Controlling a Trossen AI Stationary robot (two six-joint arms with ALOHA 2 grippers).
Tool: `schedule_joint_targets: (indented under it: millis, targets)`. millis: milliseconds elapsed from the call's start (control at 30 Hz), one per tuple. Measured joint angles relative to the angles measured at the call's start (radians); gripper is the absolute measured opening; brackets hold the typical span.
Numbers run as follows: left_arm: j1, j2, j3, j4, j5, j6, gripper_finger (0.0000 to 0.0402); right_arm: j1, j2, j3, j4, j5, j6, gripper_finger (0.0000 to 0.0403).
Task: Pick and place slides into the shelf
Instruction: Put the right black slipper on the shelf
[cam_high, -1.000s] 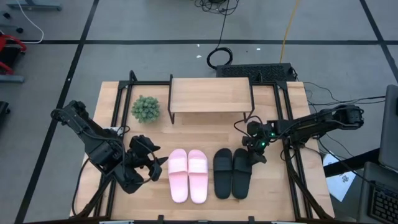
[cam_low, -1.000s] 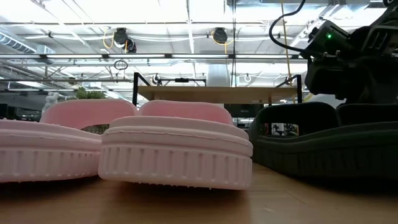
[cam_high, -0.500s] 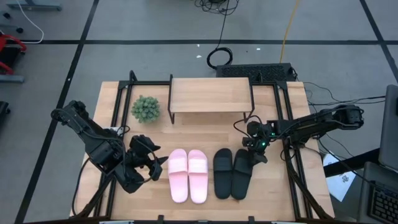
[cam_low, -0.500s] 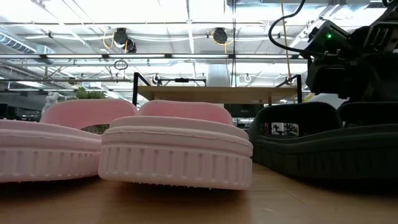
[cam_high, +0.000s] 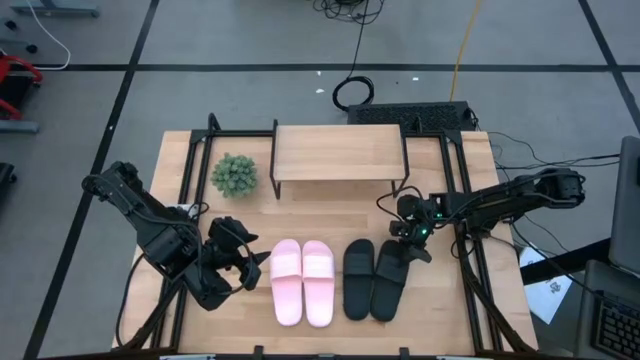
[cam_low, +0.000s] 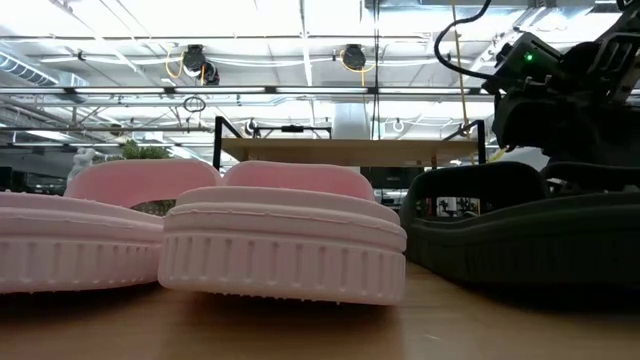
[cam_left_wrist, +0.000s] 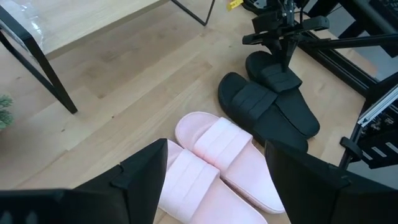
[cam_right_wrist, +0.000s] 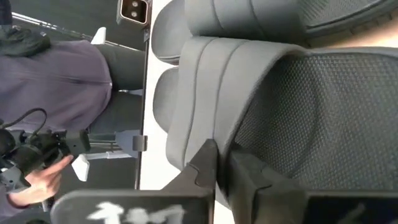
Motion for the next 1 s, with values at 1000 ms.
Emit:
schedule_joint_targets:
  millis: [1000]
  targets:
    - [0.0, 0.0, 0.0, 0.0, -0.01, 0.061, 0.0271, -0.152, -0.323, 0.442, -0.409, -0.348, 0.42, 0.0001]
